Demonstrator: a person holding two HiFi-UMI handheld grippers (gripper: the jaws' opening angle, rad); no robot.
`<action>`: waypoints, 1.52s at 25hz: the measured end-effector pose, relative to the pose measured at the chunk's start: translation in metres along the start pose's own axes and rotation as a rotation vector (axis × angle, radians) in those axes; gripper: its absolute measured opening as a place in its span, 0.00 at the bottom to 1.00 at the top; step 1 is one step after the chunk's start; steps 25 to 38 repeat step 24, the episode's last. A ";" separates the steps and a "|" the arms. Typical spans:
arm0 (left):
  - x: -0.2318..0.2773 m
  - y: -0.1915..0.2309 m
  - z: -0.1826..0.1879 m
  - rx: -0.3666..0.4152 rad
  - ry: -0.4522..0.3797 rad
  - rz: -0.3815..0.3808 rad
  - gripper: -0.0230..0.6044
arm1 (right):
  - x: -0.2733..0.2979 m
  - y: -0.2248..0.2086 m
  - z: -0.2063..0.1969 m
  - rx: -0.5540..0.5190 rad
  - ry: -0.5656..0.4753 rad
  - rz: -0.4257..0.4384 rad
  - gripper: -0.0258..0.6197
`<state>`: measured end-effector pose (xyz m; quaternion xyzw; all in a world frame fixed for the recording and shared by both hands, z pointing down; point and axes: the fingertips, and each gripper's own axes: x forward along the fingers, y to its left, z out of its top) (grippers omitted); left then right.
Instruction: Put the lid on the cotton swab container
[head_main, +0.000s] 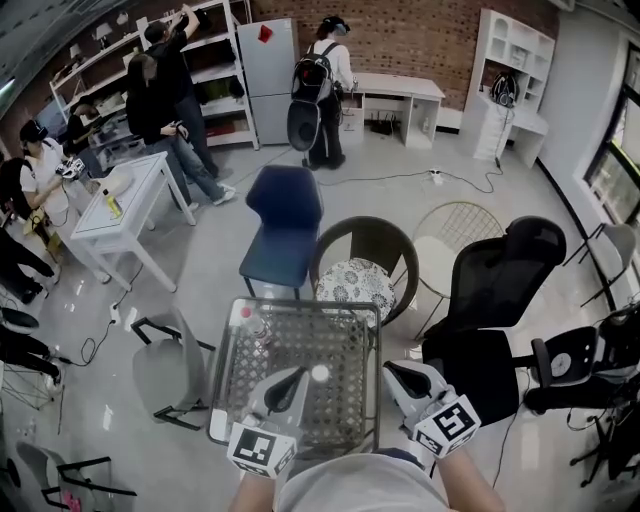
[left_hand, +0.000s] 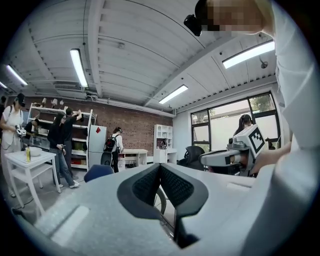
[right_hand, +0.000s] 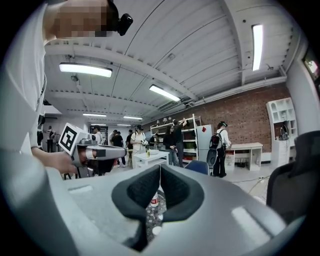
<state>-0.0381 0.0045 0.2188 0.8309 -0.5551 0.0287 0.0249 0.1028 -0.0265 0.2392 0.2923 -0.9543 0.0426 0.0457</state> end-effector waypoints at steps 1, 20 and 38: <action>0.001 0.001 -0.002 -0.002 0.000 -0.001 0.05 | 0.001 -0.001 -0.001 0.008 -0.001 -0.004 0.05; 0.010 0.020 -0.017 -0.014 0.023 0.024 0.05 | 0.021 -0.008 -0.009 0.030 0.027 0.013 0.05; 0.009 0.024 -0.019 -0.010 0.021 0.027 0.05 | 0.025 -0.008 -0.010 0.029 0.026 0.014 0.05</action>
